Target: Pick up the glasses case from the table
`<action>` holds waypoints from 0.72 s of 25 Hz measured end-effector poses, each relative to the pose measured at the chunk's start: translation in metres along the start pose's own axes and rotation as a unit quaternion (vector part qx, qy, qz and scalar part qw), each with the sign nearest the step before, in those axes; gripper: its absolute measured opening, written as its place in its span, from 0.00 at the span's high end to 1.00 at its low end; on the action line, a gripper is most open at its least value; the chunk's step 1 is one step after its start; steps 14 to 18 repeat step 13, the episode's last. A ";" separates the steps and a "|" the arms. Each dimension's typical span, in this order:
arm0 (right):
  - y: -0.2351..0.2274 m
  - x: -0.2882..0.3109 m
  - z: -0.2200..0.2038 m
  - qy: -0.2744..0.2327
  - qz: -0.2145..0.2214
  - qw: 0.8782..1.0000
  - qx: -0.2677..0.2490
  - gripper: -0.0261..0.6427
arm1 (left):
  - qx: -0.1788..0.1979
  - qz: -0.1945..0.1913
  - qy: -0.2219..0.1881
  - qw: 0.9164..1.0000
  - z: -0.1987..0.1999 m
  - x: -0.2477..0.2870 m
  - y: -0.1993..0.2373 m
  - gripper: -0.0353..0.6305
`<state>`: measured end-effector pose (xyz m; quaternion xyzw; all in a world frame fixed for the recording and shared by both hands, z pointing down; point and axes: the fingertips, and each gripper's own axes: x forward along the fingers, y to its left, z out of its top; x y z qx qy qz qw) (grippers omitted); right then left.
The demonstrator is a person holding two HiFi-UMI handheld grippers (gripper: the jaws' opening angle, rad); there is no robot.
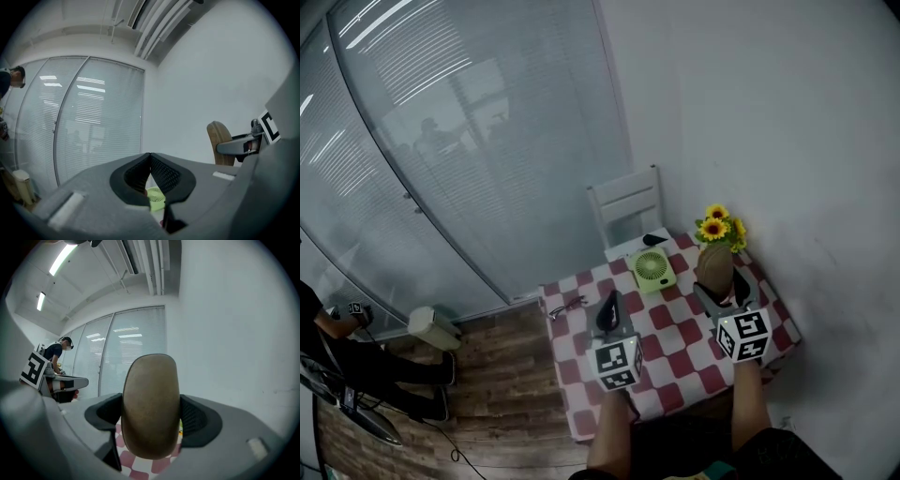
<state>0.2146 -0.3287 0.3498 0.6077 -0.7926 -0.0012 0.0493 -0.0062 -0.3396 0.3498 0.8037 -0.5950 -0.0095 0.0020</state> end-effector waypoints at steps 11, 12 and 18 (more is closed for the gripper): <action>0.003 0.005 -0.008 0.009 0.002 1.000 -0.002 0.39 | -0.007 0.000 0.019 1.000 -0.020 0.001 0.003 0.93; 0.003 0.005 -0.008 0.009 0.002 1.000 -0.004 0.39 | -0.007 0.000 0.019 1.000 -0.021 0.001 0.003 0.93; 0.003 0.006 -0.008 0.009 0.002 1.000 -0.005 0.39 | -0.007 -0.001 0.020 1.000 -0.022 0.002 0.003 0.93</action>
